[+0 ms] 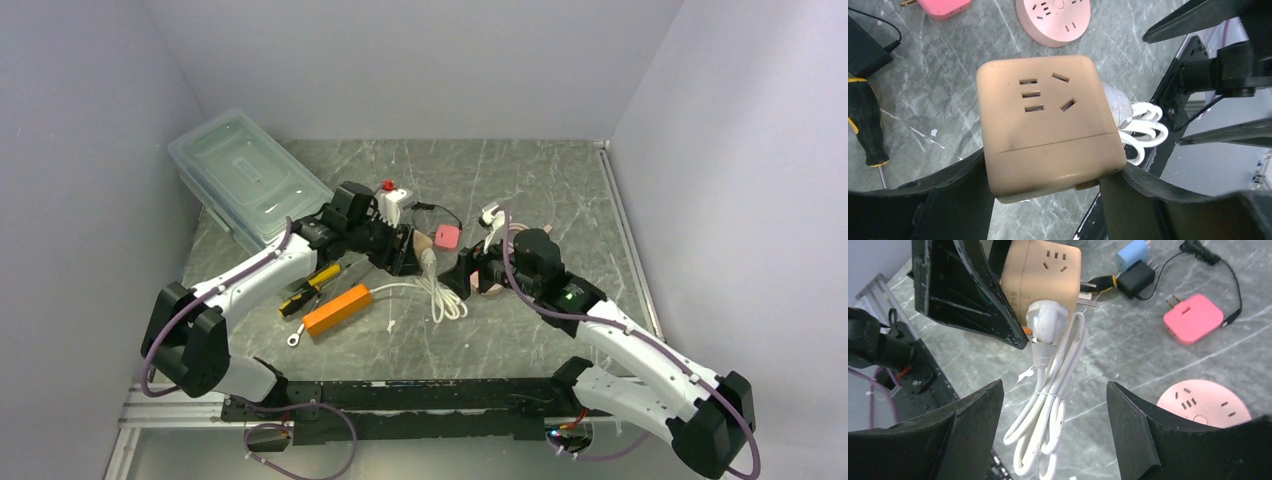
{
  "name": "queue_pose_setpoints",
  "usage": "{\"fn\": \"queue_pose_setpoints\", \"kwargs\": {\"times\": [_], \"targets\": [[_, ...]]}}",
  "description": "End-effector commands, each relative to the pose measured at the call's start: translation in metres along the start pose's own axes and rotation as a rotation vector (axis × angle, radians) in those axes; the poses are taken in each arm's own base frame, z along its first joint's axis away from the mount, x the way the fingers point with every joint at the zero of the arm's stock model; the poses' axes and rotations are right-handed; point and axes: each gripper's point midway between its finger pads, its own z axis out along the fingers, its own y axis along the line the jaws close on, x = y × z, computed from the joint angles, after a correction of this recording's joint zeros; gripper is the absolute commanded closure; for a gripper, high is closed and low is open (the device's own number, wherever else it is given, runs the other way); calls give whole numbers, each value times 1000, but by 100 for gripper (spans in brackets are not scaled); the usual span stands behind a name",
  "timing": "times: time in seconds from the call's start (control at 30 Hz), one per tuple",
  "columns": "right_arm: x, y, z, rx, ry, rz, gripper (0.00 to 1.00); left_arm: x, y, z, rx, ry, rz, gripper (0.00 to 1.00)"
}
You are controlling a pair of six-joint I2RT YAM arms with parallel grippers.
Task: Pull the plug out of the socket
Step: Remove the plug from the socket.
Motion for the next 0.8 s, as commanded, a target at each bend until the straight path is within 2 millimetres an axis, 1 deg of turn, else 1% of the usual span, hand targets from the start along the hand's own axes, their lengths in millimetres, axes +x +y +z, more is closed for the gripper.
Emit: {"fn": "queue_pose_setpoints", "kwargs": {"times": [0.0, 0.07, 0.17, 0.27, 0.43, 0.53, 0.6, 0.77], "targets": [[-30, 0, 13, -41, -195, -151, 22, -31, -23, -14, 143, -121, -4, 100], [-31, 2, 22, -63, -217, -127, 25, -32, -22, -14, 143, -122, 6, 100], [-23, 8, 31, -110, -225, -86, 31, -31, -19, -13, 136, -117, 27, 100], [-9, 8, 36, -125, -234, -76, 32, -31, -12, -13, 96, -114, 52, 100], [-5, 6, 42, -118, -268, -96, 34, -29, 1, -13, 27, -100, 76, 100], [-2, 8, 49, -131, -254, -103, 36, -28, 4, -11, 15, -90, 78, 100], [5, 7, 53, -126, -242, -103, 37, -27, 6, -9, 7, -82, 77, 100], [18, 3, 57, -93, -235, -109, 39, -23, 6, -5, -5, -57, 74, 100]]}}
